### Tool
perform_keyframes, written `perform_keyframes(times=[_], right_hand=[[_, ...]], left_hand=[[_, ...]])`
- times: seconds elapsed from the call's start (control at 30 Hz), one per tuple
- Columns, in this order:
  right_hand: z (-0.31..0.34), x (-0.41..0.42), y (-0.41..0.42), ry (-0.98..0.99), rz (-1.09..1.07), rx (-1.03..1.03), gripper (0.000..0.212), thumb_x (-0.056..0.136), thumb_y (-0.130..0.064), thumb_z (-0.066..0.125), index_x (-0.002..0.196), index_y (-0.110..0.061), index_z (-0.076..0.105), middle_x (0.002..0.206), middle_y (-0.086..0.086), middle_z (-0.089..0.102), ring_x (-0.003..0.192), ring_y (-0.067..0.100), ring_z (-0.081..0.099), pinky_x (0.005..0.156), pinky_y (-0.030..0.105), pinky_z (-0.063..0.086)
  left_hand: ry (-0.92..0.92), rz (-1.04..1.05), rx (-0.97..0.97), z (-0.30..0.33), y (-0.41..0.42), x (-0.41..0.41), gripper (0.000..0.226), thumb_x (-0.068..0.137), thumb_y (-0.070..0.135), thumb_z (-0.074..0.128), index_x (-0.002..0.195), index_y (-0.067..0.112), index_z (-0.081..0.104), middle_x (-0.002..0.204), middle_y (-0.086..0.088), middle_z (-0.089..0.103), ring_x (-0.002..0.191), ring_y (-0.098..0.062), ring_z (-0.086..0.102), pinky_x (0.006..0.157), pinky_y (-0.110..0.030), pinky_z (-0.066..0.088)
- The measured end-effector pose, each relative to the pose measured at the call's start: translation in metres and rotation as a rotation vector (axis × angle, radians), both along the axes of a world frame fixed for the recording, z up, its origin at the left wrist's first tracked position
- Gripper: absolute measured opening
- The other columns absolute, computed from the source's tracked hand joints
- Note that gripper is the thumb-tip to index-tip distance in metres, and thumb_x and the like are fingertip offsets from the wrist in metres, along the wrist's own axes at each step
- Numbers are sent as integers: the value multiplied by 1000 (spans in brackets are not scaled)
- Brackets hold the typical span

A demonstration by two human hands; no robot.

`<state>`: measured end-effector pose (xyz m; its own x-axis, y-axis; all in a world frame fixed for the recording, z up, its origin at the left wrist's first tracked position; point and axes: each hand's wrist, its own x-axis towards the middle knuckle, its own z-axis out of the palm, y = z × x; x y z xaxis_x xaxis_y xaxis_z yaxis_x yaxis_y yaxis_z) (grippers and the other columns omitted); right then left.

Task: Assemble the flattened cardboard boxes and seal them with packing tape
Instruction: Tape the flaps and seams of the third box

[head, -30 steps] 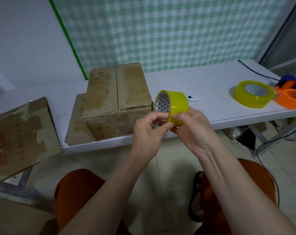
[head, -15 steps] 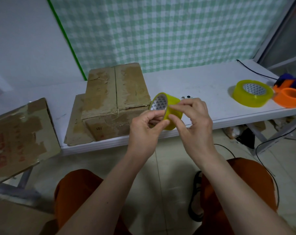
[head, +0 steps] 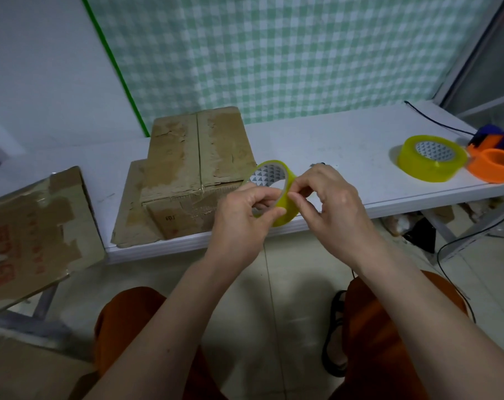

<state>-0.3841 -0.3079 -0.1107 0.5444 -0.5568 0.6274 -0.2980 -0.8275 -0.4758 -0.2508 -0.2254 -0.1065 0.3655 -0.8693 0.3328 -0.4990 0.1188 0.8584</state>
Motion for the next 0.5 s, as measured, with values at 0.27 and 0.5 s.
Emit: perform_keyframes(times=[0.27, 0.5], right_hand=[[-2, -5, -3, 26, 111, -1, 14, 87, -20, 51, 83, -7, 56, 82, 0, 51, 78, 16, 49, 69, 30, 43], [-15, -3, 0, -196, 23, 34, 15, 83, -8, 68, 98, -6, 69, 85, 7, 58, 82, 18, 54, 76, 22, 44]], left_hand=[[167, -128, 125, 2, -1, 5, 22, 78, -6, 72, 94, 8, 74, 77, -4, 66, 69, -10, 58, 70, -21, 51], [352, -151, 160, 5, -1, 6, 25, 79, -8, 70, 91, 14, 70, 74, -1, 66, 69, -9, 58, 71, -18, 53]])
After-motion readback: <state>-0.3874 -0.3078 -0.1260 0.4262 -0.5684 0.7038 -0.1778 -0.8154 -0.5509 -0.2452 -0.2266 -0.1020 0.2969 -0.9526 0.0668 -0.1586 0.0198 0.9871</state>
